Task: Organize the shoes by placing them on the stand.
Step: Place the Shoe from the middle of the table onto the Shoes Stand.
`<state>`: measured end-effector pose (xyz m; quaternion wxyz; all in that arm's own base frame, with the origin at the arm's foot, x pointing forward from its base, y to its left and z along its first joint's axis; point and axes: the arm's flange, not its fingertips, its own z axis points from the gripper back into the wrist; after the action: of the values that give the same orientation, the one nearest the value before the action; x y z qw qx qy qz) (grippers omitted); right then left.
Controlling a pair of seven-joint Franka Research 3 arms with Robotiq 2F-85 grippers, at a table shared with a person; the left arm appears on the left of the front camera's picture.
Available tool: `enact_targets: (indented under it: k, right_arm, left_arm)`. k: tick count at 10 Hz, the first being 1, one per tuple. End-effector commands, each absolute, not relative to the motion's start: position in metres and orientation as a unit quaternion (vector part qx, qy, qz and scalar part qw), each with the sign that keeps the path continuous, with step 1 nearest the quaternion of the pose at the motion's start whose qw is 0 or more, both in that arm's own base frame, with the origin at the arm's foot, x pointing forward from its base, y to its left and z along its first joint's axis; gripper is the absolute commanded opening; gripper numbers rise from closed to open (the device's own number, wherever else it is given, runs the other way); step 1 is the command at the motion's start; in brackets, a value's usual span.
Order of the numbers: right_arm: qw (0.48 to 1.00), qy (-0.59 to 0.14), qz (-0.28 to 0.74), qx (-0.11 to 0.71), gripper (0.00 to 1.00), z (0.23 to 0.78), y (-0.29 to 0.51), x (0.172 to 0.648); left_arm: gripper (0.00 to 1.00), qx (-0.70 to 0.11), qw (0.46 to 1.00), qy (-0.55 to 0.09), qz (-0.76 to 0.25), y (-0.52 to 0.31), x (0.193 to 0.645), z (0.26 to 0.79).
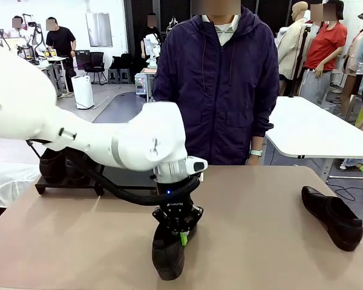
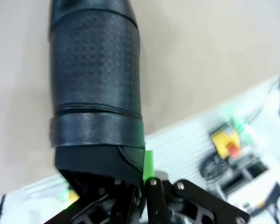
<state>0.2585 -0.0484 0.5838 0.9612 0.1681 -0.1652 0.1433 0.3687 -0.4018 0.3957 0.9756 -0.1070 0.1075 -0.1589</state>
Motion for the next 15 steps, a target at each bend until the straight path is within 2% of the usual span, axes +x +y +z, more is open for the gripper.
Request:
enact_targets:
  k: [1, 4, 6, 7, 8, 14, 15]
  right_arm:
    - [0.960, -0.166, 0.146, 0.175, 1.00, 0.585, -0.049, 0.258]
    - [0.960, -0.166, 0.146, 0.175, 1.00, 0.585, -0.049, 0.258]
    - [0.960, -0.166, 0.146, 0.175, 1.00, 0.585, -0.049, 0.258]
    - [0.960, -0.166, 0.146, 0.175, 1.00, 0.585, -0.049, 0.258]
    - [0.960, -0.166, 0.146, 0.175, 1.00, 0.585, -0.049, 0.258]
    - [0.960, -0.166, 0.146, 0.175, 1.00, 0.585, -0.049, 0.258]
    - [0.960, -0.166, 0.146, 0.175, 1.00, 0.585, -0.049, 0.258]
  left_arm:
    - [0.00, -0.129, 0.959, 0.153, -0.198, -0.379, 0.344, 0.450]
    - [0.00, -0.092, 0.991, 0.026, -0.096, -0.349, 0.308, 0.498]
    - [0.00, -0.033, 0.996, -0.088, 0.007, -0.312, 0.293, 0.508]
    - [0.00, -0.021, 0.991, -0.123, 0.056, -0.293, 0.292, 0.507]
    - [0.00, -0.090, 0.994, -0.025, -0.061, -0.329, 0.308, 0.518]
    - [0.00, -0.086, 0.994, -0.027, -0.058, -0.335, 0.305, 0.508]
    - [0.00, -0.072, 0.994, -0.010, -0.083, -0.331, 0.324, 0.509]
